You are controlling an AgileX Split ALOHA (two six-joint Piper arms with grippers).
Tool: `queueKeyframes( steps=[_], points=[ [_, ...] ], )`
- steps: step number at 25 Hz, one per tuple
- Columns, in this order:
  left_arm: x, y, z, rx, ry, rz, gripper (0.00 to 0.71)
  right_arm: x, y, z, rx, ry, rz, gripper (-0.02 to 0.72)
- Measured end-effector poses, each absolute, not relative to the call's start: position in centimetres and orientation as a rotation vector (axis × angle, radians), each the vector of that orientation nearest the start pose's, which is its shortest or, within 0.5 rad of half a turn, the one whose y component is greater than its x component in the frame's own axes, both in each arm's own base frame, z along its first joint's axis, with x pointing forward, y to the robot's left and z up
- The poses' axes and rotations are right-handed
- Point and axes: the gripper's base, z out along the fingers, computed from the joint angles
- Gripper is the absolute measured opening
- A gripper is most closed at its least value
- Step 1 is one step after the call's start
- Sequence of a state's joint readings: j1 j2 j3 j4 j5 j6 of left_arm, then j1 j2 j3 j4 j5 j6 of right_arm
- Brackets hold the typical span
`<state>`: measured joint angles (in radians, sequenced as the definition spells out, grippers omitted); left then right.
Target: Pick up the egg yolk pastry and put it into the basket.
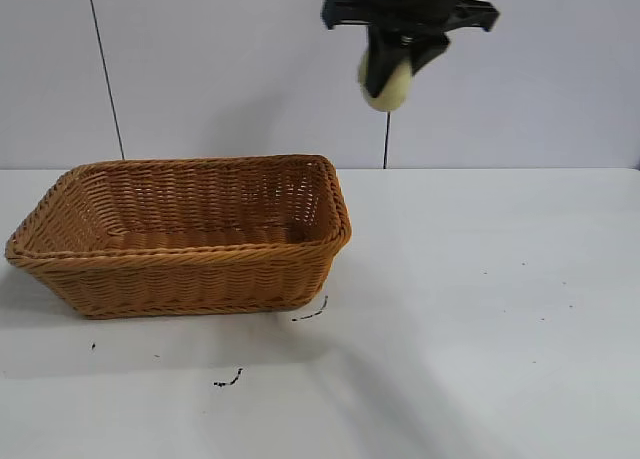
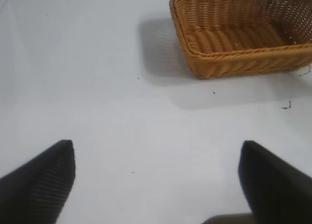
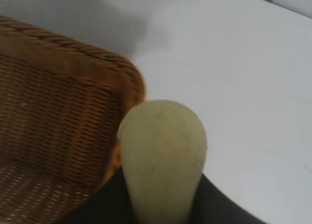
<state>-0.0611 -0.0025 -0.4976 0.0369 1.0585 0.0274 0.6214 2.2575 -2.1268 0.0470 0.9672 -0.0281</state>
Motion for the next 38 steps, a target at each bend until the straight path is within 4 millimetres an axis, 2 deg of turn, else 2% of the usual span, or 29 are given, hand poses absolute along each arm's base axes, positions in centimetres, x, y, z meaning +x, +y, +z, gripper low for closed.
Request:
queueKeyframes(
  steps=[2,5,12,14,16,18,20,21,27,31,34,36,38],
  points=[
    [-0.5,0.3,27.7,0.089,2.04,0.023,0.693,40.7,31.6,23.5,-0.851,2.467,0.288,0.148],
    [-0.5,0.3,27.7,0.089,2.04,0.023,0.693,40.7,33.1,20.9,-0.876,2.466,0.297,0.148],
    [-0.5,0.3,27.7,0.089,2.04,0.023,0.693,41.4,33.8,15.0,-0.891,2.534,0.278,0.159],
    [-0.5,0.3,27.7,0.089,2.04,0.023,0.693,41.4,33.8,14.2,-0.896,2.547,0.272,0.224],
    [-0.5,0.3,27.7,0.089,2.04,0.023,0.693,41.4,33.9,14.2,-0.895,2.548,0.274,0.361],
    [-0.5,0.3,27.7,0.089,2.04,0.023,0.693,41.6,34.0,14.6,-0.888,2.534,0.28,0.549],
    [-0.5,0.3,27.7,0.089,2.04,0.023,0.693,41.7,34.0,15.3,-0.872,2.543,0.284,0.638],
    [-0.5,0.3,27.7,0.089,2.04,0.023,0.693,41.7,34.1,15.9,-0.863,2.55,0.287,0.661],
    [-0.5,0.3,27.7,0.089,2.04,0.023,0.693,42.0,34.2,21.0,-0.841,2.513,0.299,0.689],
    [-0.5,0.3,27.7,0.089,2.04,0.023,0.693,42.9,33.1,23.5,-0.795,2.482,0.308,0.689],
    [-0.5,0.3,27.7,0.089,2.04,0.023,0.693,44.3,30.9,24.0,-0.736,2.497,0.287,0.692],
    [-0.5,0.3,27.7,0.089,2.04,0.023,0.693,45.5,28.7,23.8,-0.694,2.529,0.233,0.695],
    [-0.5,0.3,27.7,0.089,2.04,0.023,0.693,47.0,25.7,23.7,-0.632,2.573,0.165,0.695]
  ],
)
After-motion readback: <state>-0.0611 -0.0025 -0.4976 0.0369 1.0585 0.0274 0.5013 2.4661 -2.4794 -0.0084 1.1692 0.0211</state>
